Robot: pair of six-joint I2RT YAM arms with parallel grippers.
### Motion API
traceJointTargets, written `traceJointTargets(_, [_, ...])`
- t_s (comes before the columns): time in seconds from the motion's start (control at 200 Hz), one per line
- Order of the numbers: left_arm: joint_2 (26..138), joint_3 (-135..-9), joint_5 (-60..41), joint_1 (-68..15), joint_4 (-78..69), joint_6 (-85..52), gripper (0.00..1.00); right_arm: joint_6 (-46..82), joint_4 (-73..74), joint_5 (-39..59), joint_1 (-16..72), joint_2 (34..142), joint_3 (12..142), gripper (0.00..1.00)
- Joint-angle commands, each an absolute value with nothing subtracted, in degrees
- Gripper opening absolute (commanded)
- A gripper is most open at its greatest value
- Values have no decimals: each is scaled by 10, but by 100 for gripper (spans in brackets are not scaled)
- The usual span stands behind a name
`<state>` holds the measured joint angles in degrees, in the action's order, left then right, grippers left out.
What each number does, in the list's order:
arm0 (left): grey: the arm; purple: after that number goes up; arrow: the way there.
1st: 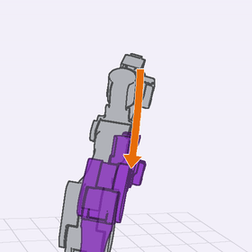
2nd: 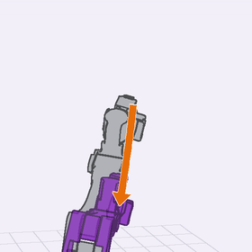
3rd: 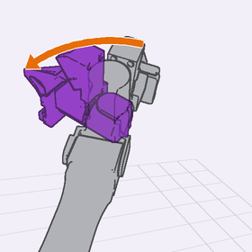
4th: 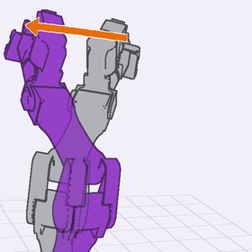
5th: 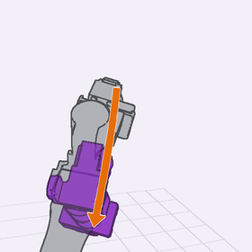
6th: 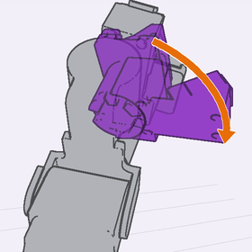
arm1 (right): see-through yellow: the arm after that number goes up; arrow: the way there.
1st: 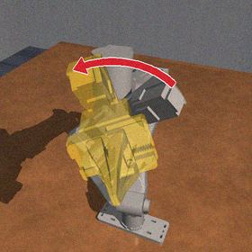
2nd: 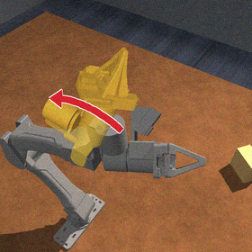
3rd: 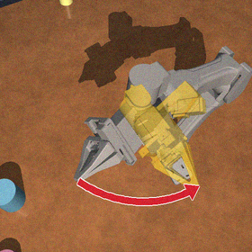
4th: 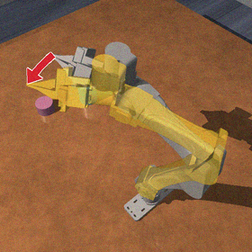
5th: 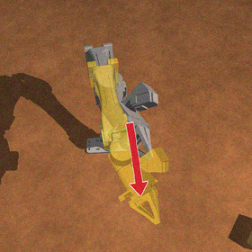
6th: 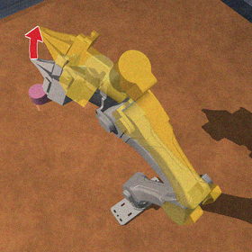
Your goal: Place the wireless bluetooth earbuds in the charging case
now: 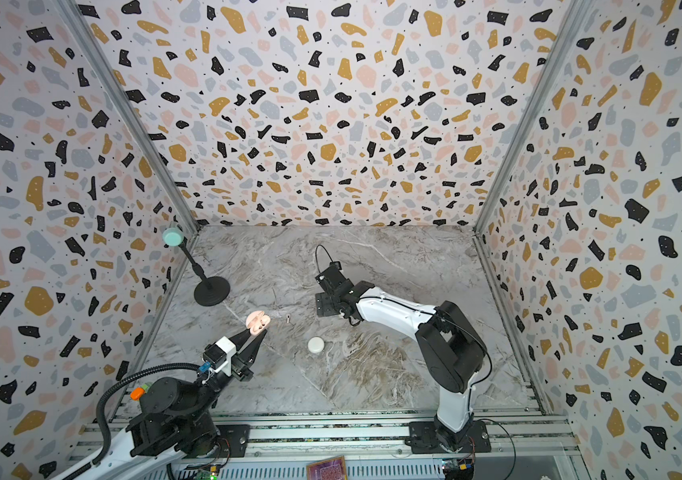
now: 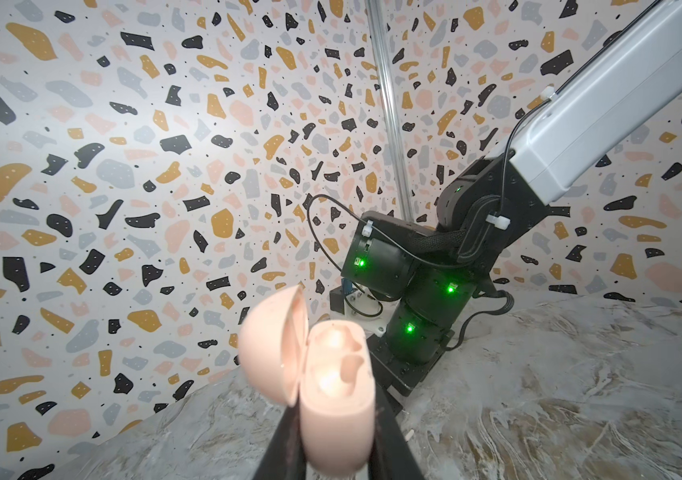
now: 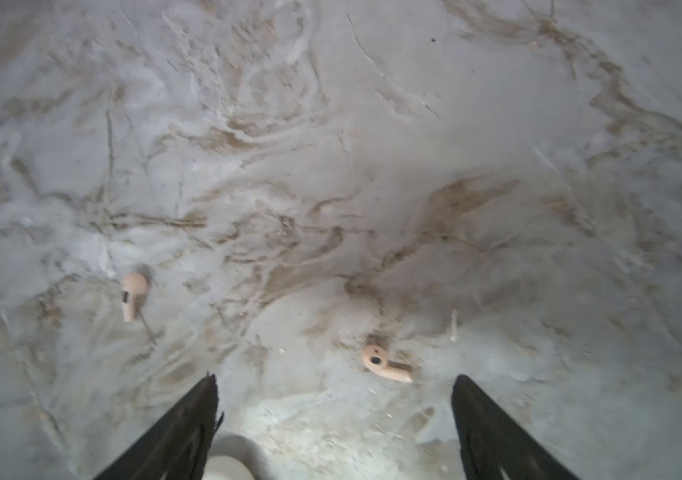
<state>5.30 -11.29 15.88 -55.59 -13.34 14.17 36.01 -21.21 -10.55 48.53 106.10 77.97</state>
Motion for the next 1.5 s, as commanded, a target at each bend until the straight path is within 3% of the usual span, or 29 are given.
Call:
traceJointTargets(0.0, [44,-105,181,-552,-171,147,0,429,-287,-123,520,1101,860,88])
traceJointTargets(0.24, [41,-105,180,-551,-168,148,0,453,-467,-164,556,1261,1117,89])
traceJointTargets(0.405, [33,-106,183,-550,-167,149,0,466,-487,-153,573,1324,1213,87])
traceJointTargets(0.771, [24,-106,182,-550,-163,147,0,496,-470,-121,568,1371,1255,72])
traceJointTargets(0.891, [22,-106,181,-550,-162,146,0,489,-457,-104,569,1383,1263,62])
traceJointTargets(1.091, [16,-106,180,-550,-161,145,0,491,-454,-97,569,1397,1278,61])
traceJointTargets(1.176, [16,-107,180,-550,-160,144,0,488,-447,-90,569,1402,1279,54])
traceJointTargets(1.497, [13,-108,178,-550,-158,142,0,480,-450,-81,569,1425,1288,47])
